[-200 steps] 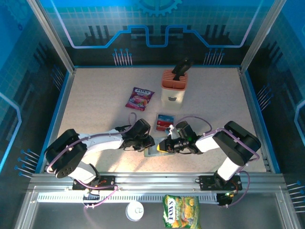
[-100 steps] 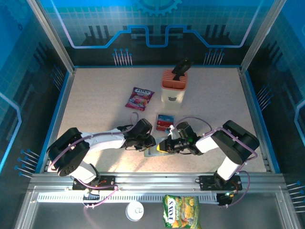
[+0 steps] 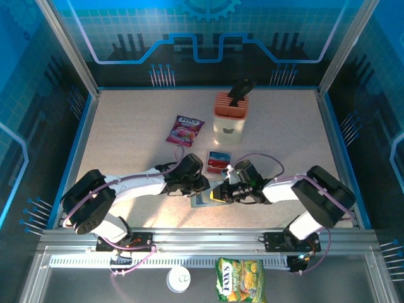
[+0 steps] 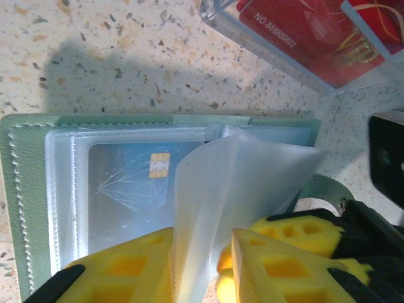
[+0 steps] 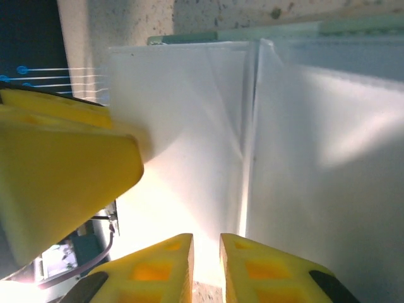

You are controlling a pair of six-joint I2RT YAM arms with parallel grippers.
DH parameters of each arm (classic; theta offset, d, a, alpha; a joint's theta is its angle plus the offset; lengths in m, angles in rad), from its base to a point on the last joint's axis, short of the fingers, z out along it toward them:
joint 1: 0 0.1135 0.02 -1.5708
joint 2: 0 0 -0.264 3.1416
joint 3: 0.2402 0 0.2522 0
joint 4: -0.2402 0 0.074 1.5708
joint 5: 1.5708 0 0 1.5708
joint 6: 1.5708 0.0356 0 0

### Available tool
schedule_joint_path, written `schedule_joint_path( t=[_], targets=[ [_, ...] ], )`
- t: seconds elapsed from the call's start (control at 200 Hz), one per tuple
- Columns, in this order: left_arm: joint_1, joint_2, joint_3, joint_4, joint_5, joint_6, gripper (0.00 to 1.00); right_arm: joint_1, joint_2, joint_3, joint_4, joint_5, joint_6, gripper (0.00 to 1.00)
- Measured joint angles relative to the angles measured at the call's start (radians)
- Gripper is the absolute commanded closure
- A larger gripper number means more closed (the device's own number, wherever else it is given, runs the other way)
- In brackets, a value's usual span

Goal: Take the credit cards out of the card holder

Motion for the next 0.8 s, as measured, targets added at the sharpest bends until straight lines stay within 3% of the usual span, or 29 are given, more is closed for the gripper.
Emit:
schedule_joint_path(
  t=[0.185, 0.385, 0.8],
  targets=[
    [0.0, 0.0, 0.024, -0.001, 0.01, 0.019, 0.73, -0.018, -0.208, 0.1, -0.332, 0.11, -0.126, 0.8],
    [-0.006, 0.028, 0.071, 0.006, 0.029, 0.031, 0.74, -0.124, -0.371, 0.13, -0.554, 0.176, -0.221, 0.79],
    [-0.028, 0.177, 0.151, 0.035, 0.081, 0.053, 0.77, -0.188, -0.446, 0.114, -0.688, 0.192, -0.262, 0.79]
  ],
)
